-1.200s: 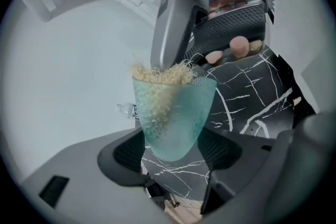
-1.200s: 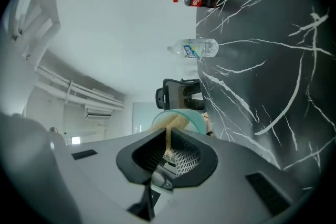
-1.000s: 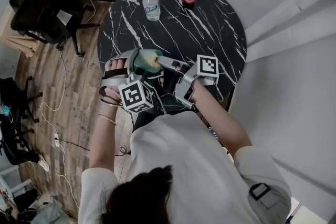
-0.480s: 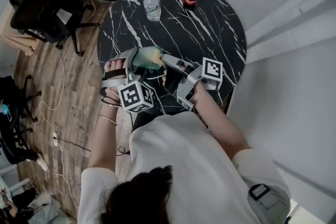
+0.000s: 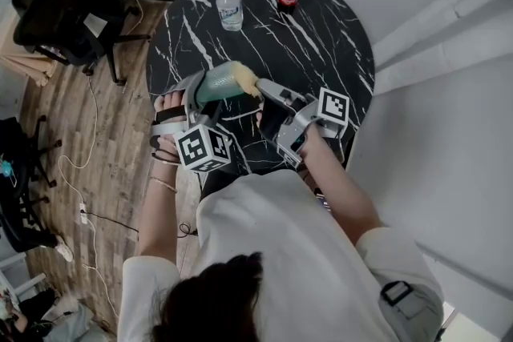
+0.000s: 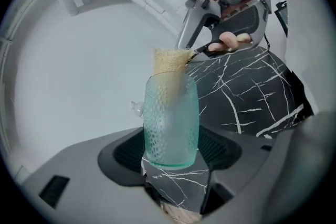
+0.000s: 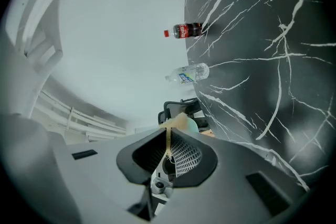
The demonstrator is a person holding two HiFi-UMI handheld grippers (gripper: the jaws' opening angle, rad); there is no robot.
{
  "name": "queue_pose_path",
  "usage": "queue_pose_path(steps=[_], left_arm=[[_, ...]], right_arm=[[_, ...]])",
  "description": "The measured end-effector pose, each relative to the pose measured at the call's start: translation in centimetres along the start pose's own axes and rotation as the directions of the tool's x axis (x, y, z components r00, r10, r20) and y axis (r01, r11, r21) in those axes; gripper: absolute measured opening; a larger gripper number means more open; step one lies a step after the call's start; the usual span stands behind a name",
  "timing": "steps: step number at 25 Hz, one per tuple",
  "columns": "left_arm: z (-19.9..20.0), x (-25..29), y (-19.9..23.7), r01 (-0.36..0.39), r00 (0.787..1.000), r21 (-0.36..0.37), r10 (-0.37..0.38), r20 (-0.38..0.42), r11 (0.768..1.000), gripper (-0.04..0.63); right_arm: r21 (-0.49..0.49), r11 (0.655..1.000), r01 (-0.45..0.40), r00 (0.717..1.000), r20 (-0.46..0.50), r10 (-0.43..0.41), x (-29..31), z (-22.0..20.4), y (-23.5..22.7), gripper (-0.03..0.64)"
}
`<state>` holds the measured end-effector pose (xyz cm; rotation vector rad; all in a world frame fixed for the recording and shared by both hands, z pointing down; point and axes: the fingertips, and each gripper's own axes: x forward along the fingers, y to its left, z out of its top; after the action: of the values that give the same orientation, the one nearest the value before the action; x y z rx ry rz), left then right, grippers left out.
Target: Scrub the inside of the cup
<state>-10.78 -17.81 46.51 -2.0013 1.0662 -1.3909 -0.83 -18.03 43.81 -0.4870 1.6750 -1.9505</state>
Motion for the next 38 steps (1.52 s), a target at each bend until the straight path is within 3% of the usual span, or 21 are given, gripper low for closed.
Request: queue_pose_path(steps=[9, 16, 20, 28, 33, 38], left_arm=[[-0.1, -0.3, -0.8, 0.018, 1.0, -0.074, -0.017, 0.014, 0.997, 0.316], [1.3, -1.1, -0.8, 0.043, 0.996, -0.177, -0.028, 0.083, 0.983, 0.316], [1.9, -1.2, -1.5, 0.082, 0.992, -0.243, -0.054, 0.118, 0.966, 0.316], [4.2, -1.8, -3.1, 0.183, 0.969, -0.374, -0.103, 0.225, 0.909, 0.316], [5.4, -2.0, -5.4, 0.251, 0.953, -0.365, -0.163, 0.256, 0.897, 0.316], [6.5, -2.8, -6.8, 0.313, 0.932, -0.389, -0.201, 0.302, 0.867, 0.316]], right_arm=[[-0.066, 0.998, 0.02, 0.999, 0.033, -0.018, -1.7, 1.5, 0.0, 0.048], [-0.183, 0.977, 0.107, 0.991, 0.101, -0.089, -3.1, 3.0, -1.0, 0.048], [-0.266, 0.944, 0.196, 0.975, 0.157, -0.158, -4.5, 4.2, -2.3, 0.048], [-0.448, 0.799, 0.401, 0.912, 0.275, -0.304, -6.3, 5.2, -4.7, 0.048], [-0.602, 0.591, 0.538, 0.842, 0.348, -0.412, -6.6, 5.5, -6.3, 0.048], [-0.669, 0.467, 0.578, 0.804, 0.371, -0.464, -6.2, 5.0, -7.2, 0.048]])
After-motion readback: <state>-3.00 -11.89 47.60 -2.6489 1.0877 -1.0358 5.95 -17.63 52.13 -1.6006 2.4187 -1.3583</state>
